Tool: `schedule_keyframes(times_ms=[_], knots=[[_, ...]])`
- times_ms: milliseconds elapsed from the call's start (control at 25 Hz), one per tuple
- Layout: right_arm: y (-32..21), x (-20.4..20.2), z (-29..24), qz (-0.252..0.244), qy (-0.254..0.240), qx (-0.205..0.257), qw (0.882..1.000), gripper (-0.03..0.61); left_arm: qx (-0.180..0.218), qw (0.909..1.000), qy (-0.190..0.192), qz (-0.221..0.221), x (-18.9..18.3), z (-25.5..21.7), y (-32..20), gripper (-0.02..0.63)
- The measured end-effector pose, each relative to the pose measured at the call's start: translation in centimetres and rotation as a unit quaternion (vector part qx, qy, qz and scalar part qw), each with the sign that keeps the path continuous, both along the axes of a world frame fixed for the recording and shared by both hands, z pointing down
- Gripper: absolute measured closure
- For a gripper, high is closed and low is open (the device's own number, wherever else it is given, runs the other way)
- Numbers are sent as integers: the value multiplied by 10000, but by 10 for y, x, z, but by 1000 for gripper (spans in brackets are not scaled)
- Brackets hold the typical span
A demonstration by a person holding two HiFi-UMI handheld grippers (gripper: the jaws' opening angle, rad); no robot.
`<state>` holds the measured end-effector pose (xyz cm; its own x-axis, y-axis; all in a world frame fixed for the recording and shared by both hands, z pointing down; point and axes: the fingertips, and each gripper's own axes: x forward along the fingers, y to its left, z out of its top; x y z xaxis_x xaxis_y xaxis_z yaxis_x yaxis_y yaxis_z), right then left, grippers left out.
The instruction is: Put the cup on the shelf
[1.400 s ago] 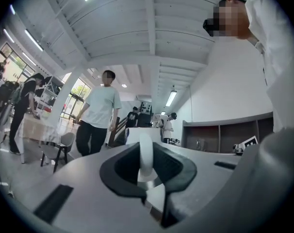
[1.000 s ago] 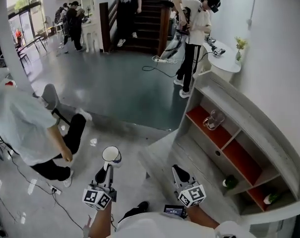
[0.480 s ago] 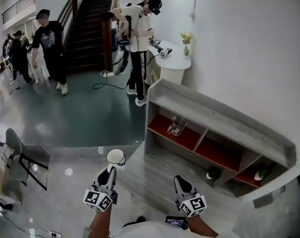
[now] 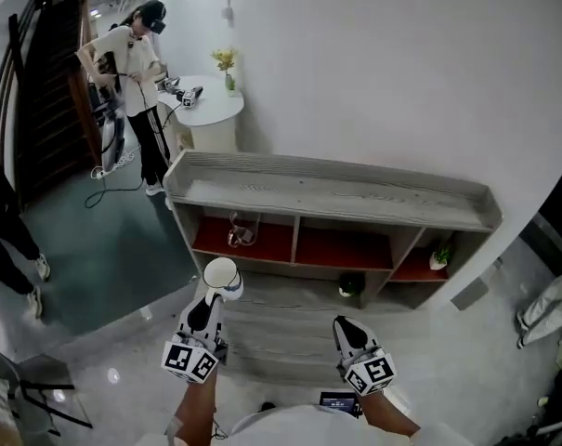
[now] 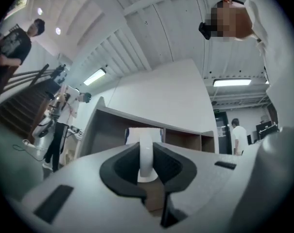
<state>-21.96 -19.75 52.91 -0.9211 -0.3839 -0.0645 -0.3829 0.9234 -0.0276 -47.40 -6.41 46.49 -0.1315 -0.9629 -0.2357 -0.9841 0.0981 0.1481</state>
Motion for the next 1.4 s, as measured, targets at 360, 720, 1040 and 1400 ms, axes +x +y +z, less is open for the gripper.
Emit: schedule_keyframes(times_ms=[360,720,1040,1400], knots=[[-10,88,15,1330,176,-178,9908,538,108,9919,-228,1246,51,-7,-93,554],[-8,151,17,2288,237,-133,9731,538,166,9805,-158,1950,97,7,-158,554],[-19,194,18,2645,214,-45,9641,538,247,9754,-423,2147,129,5,-198,554],[-77,210,8,2481,9,65,9687,538,157,9768,-446,2087,158,7,-245,554]])
